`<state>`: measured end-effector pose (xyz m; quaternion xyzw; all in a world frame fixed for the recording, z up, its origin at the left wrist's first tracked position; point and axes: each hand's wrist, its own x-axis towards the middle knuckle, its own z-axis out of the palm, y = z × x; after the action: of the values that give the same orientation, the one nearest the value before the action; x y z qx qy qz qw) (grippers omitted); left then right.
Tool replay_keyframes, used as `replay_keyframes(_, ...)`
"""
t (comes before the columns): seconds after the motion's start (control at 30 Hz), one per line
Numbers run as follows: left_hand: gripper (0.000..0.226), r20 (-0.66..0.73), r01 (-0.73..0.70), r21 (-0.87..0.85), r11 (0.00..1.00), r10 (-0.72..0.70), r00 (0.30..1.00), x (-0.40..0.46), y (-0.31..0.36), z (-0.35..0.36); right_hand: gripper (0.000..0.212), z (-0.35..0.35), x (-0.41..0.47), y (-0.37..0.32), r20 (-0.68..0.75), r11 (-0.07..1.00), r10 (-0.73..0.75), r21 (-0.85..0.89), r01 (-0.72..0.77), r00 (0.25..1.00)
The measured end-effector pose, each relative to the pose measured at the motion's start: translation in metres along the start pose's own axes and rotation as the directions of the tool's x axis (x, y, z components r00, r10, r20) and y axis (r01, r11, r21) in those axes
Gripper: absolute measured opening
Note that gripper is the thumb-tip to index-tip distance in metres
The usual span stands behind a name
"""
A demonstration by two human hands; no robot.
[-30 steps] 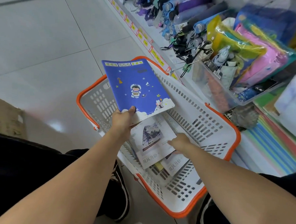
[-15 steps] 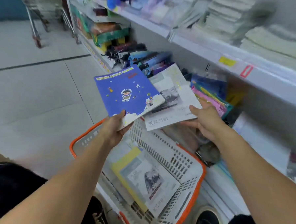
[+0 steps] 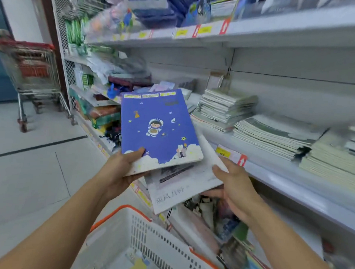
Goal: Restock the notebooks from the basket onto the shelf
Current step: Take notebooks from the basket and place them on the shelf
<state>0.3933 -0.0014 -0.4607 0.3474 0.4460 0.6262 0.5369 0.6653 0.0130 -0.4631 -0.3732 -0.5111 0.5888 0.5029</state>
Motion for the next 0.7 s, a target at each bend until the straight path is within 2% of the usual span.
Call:
replay_keyframes(0.13,0.020,-0.096,-0.044,-0.111,0.993,0.034,0.995,-0.003,0.007,-0.009,0.027,-0.003,0.001,-0.020,-0.219,0.981,-0.192,-0.017,0.193,0.957)
replay_keyframes(0.23,0.027,-0.181,-0.133,-0.088,0.987,0.116,0.977,-0.002,0.013,-0.013,0.029,-0.009,0.007,-0.034,-0.342,0.951,-0.261,0.069,0.301,0.903)
replay_keyframes(0.3,0.037,-0.240,-0.147,-0.035,0.989,0.134,0.961,0.000,0.012,-0.015,0.029,-0.012,0.011,-0.038,-0.344,0.934,-0.237,0.176,0.310,0.909)
replay_keyframes(0.4,0.040,-0.297,-0.124,0.083,0.989,0.143,0.944,0.004,0.005,-0.011,0.028,-0.007,0.014,-0.033,-0.297,0.932,-0.178,0.255,0.258,0.938)
replay_keyframes(0.5,0.039,-0.207,-0.091,0.058,0.994,0.101,0.973,0.004,-0.001,0.001,0.030,0.005,0.018,-0.021,-0.261,0.956,-0.151,0.207,0.208,0.953)
replay_keyframes(0.6,0.034,-0.071,-0.099,-0.015,0.995,0.098,0.993,-0.005,0.003,0.021,0.028,0.017,0.020,-0.011,-0.295,0.976,-0.202,0.020,0.217,0.934)
replay_keyframes(0.7,0.052,0.053,-0.110,-0.001,0.994,0.110,0.993,-0.016,0.007,0.042,0.024,0.022,0.018,-0.009,-0.294,0.946,-0.314,-0.178,0.271,0.903)
